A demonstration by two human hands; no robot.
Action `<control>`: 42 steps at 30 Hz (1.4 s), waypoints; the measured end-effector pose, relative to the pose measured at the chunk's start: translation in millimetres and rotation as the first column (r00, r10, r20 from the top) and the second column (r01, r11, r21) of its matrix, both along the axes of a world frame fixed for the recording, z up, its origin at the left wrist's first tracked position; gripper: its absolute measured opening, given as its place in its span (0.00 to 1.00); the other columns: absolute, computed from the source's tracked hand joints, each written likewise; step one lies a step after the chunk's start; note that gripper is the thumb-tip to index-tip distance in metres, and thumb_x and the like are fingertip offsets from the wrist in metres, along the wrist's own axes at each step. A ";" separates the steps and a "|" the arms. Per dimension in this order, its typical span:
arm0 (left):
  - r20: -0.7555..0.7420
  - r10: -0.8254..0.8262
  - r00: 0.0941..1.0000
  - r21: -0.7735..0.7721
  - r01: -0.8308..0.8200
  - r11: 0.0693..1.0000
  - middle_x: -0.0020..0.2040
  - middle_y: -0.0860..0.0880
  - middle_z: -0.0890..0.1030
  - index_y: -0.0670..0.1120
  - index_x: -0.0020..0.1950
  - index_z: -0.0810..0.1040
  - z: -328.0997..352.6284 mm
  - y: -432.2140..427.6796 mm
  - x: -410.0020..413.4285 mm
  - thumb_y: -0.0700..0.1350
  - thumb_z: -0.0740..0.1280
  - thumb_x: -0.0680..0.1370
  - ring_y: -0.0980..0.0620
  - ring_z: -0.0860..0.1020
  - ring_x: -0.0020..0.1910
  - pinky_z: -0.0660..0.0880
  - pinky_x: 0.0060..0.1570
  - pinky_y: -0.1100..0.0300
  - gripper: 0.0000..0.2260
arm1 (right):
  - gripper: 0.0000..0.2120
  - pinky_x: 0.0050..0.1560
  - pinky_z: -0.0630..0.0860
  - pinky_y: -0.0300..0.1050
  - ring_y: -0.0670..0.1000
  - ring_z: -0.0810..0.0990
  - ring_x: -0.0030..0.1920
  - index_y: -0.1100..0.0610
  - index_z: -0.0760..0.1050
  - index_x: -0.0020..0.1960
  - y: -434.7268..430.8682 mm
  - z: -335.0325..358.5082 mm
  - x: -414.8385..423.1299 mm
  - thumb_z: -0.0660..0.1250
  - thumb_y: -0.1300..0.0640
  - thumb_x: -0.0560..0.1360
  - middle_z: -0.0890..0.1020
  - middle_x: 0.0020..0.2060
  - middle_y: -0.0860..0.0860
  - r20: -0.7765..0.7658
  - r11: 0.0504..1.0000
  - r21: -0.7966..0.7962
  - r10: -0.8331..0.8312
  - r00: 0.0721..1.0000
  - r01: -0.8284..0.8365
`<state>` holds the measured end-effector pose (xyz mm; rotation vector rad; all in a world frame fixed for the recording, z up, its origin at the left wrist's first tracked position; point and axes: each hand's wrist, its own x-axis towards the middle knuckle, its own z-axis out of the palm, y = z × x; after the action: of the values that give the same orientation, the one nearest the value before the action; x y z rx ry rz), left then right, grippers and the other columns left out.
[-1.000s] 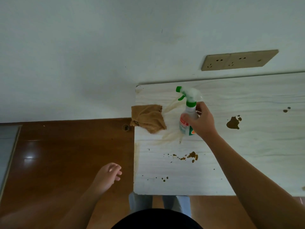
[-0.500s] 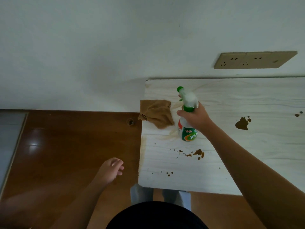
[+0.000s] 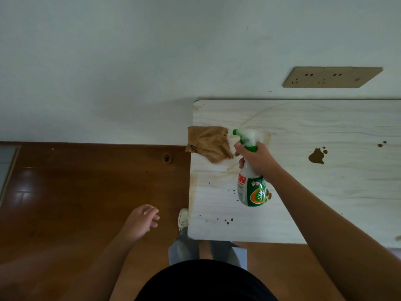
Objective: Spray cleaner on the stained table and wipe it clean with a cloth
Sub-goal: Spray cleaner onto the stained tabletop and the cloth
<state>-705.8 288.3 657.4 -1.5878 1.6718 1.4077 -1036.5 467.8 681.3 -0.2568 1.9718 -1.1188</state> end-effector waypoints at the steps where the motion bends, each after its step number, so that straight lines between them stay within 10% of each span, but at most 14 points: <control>1: 0.001 -0.005 1.000 0.006 0.005 1.000 0.52 0.47 0.83 0.47 0.57 0.78 -0.7 -1.4 0.7 0.48 0.62 0.84 0.48 0.82 0.48 0.75 0.47 0.56 0.08 | 0.19 0.46 0.83 0.51 0.51 0.81 0.33 0.59 0.78 0.54 0.3 3.3 2.2 0.66 0.42 0.78 0.86 0.45 0.55 -0.003 1.000 -0.005 -0.002 1.000 0.002; 26: 0.237 0.082 0.968 0.158 -0.122 0.980 0.44 0.42 0.81 0.36 0.57 0.77 -47.1 -23.5 129.1 0.45 0.59 0.86 0.47 0.78 0.35 0.71 0.32 0.59 0.13 | 0.23 0.34 0.76 0.41 0.48 0.79 0.26 0.57 0.75 0.46 -63.6 1.0 45.6 0.65 0.36 0.76 0.81 0.27 0.51 -0.216 0.961 0.264 0.137 0.967 -0.077; 42: -0.027 0.046 0.999 0.086 -0.043 0.995 0.51 0.44 0.84 0.44 0.55 0.79 -20.6 -51.5 37.9 0.45 0.62 0.84 0.48 0.82 0.45 0.74 0.43 0.58 0.08 | 0.18 0.38 0.81 0.47 0.52 0.84 0.32 0.58 0.77 0.49 -48.0 1.6 28.3 0.69 0.42 0.76 0.84 0.34 0.55 -0.160 0.992 0.123 0.045 0.986 -0.025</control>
<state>-667.8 236.8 636.9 -1.5736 1.5796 1.5099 -1008.3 419.8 682.9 -0.3260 2.1623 -0.9774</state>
